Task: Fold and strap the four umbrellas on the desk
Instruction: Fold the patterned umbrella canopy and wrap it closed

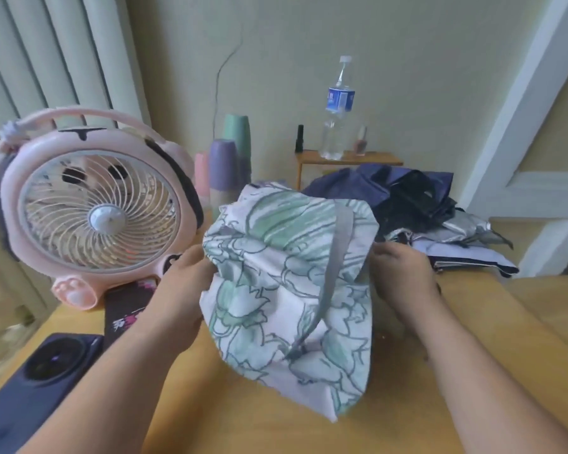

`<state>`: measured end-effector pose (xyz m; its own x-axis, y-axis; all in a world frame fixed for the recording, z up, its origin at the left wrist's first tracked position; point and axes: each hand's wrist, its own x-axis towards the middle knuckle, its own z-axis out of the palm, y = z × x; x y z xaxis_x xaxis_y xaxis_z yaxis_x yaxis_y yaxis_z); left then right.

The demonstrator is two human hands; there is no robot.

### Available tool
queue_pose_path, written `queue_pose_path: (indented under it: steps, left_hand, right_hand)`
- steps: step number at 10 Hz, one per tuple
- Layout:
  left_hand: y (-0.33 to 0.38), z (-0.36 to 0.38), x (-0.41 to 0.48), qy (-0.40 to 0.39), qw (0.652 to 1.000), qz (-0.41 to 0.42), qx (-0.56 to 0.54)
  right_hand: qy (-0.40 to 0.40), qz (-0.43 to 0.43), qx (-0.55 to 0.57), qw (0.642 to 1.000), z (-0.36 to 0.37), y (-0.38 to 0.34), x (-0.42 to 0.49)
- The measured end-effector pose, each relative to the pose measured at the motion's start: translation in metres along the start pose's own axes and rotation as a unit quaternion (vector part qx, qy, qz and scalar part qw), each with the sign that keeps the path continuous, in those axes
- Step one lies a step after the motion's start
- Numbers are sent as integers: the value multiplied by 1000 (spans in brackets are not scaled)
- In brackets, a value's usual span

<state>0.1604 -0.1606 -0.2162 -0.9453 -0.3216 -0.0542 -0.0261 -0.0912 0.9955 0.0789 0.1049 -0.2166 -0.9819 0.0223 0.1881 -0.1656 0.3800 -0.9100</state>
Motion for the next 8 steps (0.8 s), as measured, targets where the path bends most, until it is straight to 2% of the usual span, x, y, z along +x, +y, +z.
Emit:
queue_pose_path:
  steps: [2,3,4,5,6,7,8]
  left_hand:
    - [-4,2,-2,34,998,1,54]
    - [-8,5,-8,32,999,9,33]
    - [-5,10,-2,43,999,3,30]
    - [-5,10,13,30,996,-30,-72]
    - [0,5,-6,-31,982,24,-185]
    - [-5,-10,4,-73,989,123,-29]
    - [-2,-6,-2,-113,978,154,86]
  right_hand:
    - [-6,-6,119,993,5,16,0]
    - [-22,25,236,971,3,25,-1]
    - [-40,90,335,937,-4,36,1]
    - [-77,169,305,934,-8,41,-2]
    - [-66,149,315,935,-12,38,-2]
    - [-36,82,377,922,-16,30,4]
    - [23,30,408,912,-21,13,8]
